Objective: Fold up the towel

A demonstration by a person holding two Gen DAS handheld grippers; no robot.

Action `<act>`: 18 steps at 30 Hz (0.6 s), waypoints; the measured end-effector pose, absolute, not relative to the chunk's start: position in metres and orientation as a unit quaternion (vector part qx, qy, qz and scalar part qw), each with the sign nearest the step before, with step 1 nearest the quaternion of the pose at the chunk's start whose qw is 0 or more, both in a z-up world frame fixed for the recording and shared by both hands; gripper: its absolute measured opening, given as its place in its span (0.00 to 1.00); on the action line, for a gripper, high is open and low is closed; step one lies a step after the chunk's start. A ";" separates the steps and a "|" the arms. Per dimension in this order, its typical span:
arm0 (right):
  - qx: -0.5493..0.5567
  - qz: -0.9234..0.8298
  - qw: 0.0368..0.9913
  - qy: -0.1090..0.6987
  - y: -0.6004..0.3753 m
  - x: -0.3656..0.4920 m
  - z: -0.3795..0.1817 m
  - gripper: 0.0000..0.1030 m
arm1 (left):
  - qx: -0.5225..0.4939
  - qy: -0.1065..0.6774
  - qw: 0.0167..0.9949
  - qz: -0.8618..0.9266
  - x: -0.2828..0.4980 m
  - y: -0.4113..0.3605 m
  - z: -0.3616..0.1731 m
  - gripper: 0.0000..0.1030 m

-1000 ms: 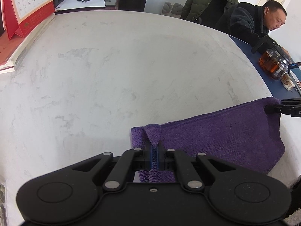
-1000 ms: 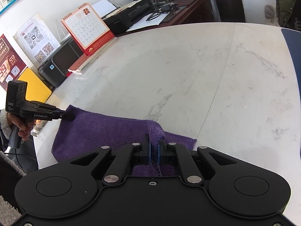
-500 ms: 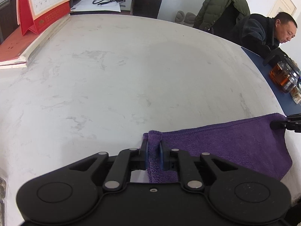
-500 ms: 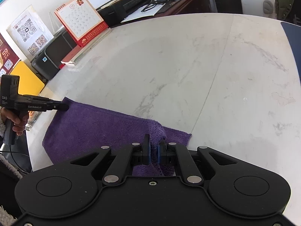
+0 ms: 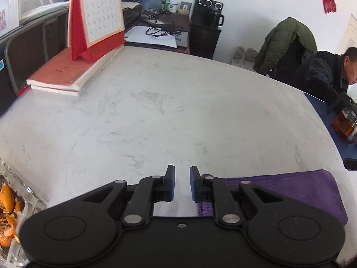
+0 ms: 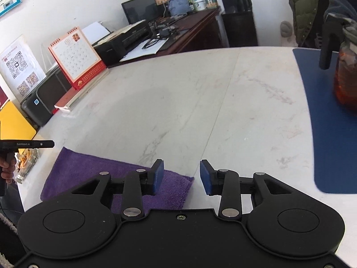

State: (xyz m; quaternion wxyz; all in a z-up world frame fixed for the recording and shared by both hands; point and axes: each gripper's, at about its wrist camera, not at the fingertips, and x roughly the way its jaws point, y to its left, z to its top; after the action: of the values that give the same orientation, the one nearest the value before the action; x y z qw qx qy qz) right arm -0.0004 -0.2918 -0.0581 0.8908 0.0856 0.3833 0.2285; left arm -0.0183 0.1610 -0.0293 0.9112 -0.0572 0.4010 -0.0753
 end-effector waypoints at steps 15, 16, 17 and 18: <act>-0.018 0.300 0.859 0.414 -0.225 0.002 -0.086 0.34 | -0.001 0.436 0.889 -0.141 0.002 0.107 -0.087 0.19; -0.012 0.289 0.865 0.410 -0.232 0.005 -0.086 0.34 | -0.002 0.435 0.889 -0.142 0.002 0.108 -0.088 0.19; -0.001 0.282 0.869 0.407 -0.239 0.008 -0.087 0.29 | -0.003 0.433 0.890 -0.143 0.001 0.110 -0.088 0.19; 0.012 0.280 0.869 0.407 -0.245 0.012 -0.088 0.25 | -0.003 0.432 0.890 -0.142 0.001 0.110 -0.088 0.19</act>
State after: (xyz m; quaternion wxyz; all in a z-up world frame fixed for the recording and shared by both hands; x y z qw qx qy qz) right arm 0.0117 -0.2445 -0.0884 0.8693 0.0117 0.4072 0.2801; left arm 0.0007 0.1104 -0.0883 0.8904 -0.0033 0.4323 -0.1423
